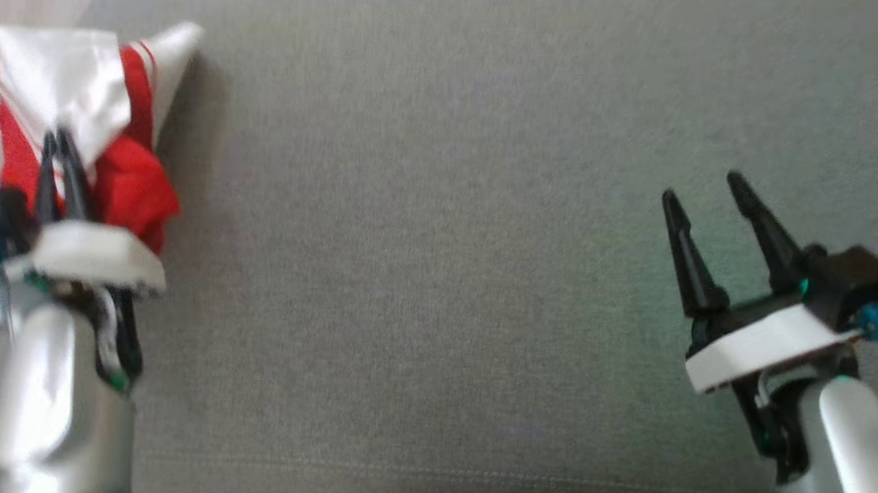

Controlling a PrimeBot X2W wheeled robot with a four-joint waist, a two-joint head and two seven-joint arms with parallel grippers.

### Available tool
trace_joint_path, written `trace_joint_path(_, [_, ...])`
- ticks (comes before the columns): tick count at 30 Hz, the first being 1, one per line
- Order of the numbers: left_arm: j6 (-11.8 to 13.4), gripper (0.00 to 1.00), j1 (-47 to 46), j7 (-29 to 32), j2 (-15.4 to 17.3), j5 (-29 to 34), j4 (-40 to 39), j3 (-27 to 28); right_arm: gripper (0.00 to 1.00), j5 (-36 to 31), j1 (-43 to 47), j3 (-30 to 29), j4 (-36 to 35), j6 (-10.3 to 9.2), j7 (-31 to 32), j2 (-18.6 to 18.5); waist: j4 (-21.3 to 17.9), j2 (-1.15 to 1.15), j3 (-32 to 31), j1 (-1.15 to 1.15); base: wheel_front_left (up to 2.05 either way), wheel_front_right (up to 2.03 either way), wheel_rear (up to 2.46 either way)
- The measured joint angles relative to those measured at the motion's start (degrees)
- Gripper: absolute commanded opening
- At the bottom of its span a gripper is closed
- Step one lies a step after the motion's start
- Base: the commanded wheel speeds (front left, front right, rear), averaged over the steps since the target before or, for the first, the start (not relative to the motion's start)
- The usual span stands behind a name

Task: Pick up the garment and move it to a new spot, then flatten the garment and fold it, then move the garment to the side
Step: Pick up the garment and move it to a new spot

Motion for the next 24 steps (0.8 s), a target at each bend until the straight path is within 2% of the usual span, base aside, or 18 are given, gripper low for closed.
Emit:
trace_joint_path(7, [3.89,0.00,18.64,1.21,-0.30,2.32,-23.87,-1.77,1.00,0.41,4.06,-0.29,0.32,-0.01,-0.07,1.00,-2.46,0.00,-6.59,0.00,0.00,0.00,0.00])
trace_joint_path(12, [4.12,0.00,24.09,4.15,-1.66,2.86,-34.23,-6.04,1.00,0.93,5.14,-0.34,-0.22,0.00,0.12,1.53,-5.36,0.00,-7.53,0.00,0.00,0.00,0.00])
trace_joint_path(17, [1.99,0.00,23.99,5.17,-4.86,2.87,-34.66,-11.93,1.00,1.11,4.85,-0.22,-0.78,0.00,0.12,1.80,-9.21,0.00,-6.92,0.00,0.00,0.00,0.00])
trace_joint_path(21, [-0.52,0.00,20.58,4.61,-7.49,2.79,-30.04,-16.92,1.00,1.80,4.38,0.22,-0.85,-0.01,0.09,1.88,-13.50,0.00,-5.81,0.00,0.00,0.00,0.00])
trace_joint_path(24, [-2.75,0.00,16.04,4.10,-8.24,2.96,-26.36,-20.17,1.00,2.78,3.33,0.68,-0.74,0.00,-0.49,1.90,-17.27,0.00,-4.74,0.00,0.00,0.00,0.00])
